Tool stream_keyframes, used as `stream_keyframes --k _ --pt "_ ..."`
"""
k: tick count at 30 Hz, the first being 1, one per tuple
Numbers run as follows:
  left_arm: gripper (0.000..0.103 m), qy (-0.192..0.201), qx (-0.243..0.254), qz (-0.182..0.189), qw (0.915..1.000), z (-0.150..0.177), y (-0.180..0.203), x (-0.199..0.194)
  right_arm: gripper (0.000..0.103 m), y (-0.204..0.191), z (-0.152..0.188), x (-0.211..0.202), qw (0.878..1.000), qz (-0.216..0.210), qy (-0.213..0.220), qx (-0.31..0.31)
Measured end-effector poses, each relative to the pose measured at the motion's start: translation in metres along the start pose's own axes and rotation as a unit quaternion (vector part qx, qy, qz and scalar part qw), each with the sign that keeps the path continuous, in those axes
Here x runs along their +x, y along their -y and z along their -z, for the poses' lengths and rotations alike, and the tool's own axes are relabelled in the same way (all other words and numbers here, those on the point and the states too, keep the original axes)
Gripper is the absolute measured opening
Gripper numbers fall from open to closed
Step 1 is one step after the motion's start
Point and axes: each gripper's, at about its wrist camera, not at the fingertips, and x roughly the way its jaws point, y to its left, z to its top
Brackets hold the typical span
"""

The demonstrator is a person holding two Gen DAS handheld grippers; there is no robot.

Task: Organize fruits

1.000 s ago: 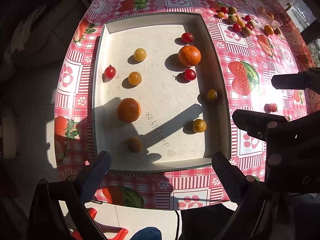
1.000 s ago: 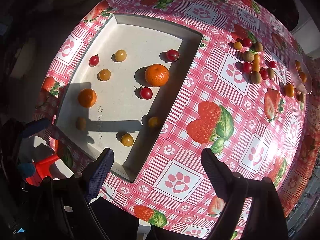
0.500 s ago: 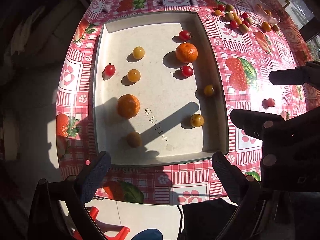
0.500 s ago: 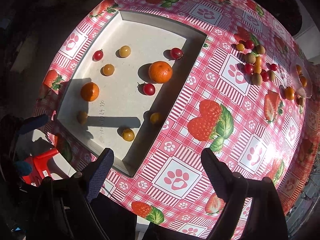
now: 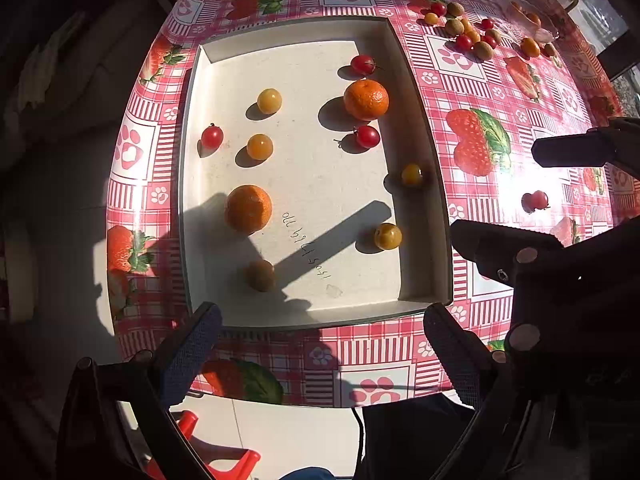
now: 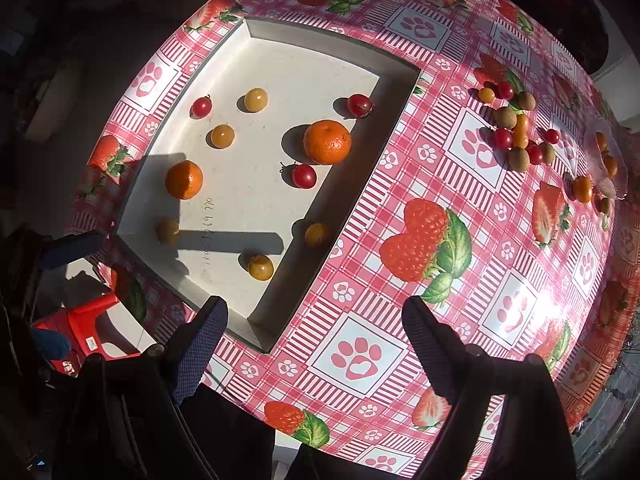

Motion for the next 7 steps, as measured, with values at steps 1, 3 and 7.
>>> stream_keyframes --k 1,3,7 --pt "0.101 0.002 -0.002 0.002 1.0000 0.0000 -0.0006 -0.0005 0.091 -0.0002 0.0001 0.0003 1.000 0.000 0.000 -0.001" --pt "0.101 0.010 -0.005 0.004 0.9999 -0.0004 -0.0018 -0.0028 0.091 -0.0006 0.0002 0.0006 1.000 0.001 -0.001 -0.002" --pt "0.101 0.017 -0.009 0.006 0.9998 -0.0020 -0.0032 -0.0057 0.091 -0.0007 0.0006 0.0015 1.000 0.001 -0.002 -0.004"
